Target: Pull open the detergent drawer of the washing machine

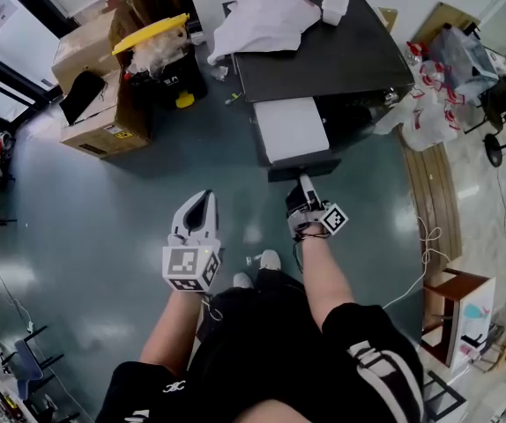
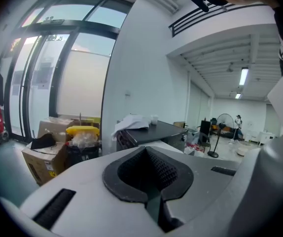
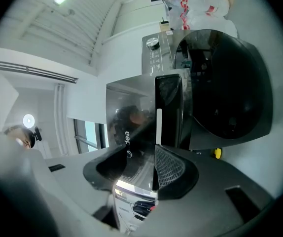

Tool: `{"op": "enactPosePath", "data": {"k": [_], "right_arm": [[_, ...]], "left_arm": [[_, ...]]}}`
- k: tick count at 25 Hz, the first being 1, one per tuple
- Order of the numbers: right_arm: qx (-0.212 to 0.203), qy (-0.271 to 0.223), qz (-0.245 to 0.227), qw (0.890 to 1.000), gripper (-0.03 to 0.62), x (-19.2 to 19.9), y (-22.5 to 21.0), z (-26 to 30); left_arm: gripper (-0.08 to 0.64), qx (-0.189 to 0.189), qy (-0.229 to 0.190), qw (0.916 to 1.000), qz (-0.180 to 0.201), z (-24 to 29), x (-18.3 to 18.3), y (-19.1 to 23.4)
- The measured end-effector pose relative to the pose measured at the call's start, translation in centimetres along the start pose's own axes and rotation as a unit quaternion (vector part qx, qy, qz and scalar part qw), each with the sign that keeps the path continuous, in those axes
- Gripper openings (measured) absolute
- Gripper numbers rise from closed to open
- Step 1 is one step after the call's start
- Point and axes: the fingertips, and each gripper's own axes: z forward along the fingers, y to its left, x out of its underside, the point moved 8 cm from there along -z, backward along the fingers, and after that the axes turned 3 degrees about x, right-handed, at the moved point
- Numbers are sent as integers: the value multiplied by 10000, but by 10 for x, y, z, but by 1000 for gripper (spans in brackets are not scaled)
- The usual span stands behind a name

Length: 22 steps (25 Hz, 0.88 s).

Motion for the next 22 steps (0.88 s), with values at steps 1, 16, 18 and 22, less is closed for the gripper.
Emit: {"op": "enactPosePath", "data": {"k": [1,16,18,22], "right_arm": [[-7,-21,-10,10000,176,1,1,-5],[139,-155,-159,9997,178,15,19,-75],[193,-209,-181,9994,178,16,16,-77],[341,-342,-106,9988,178,21,12,-84]], "left_arm": [[3,14,5,10000,-15,-2,1,0],[3,353,25,9992,171,-44,9,-16],[3,371,21,9991,184,-48,9,-19],[3,391,39,9991,152,-59,10,-23]]}}
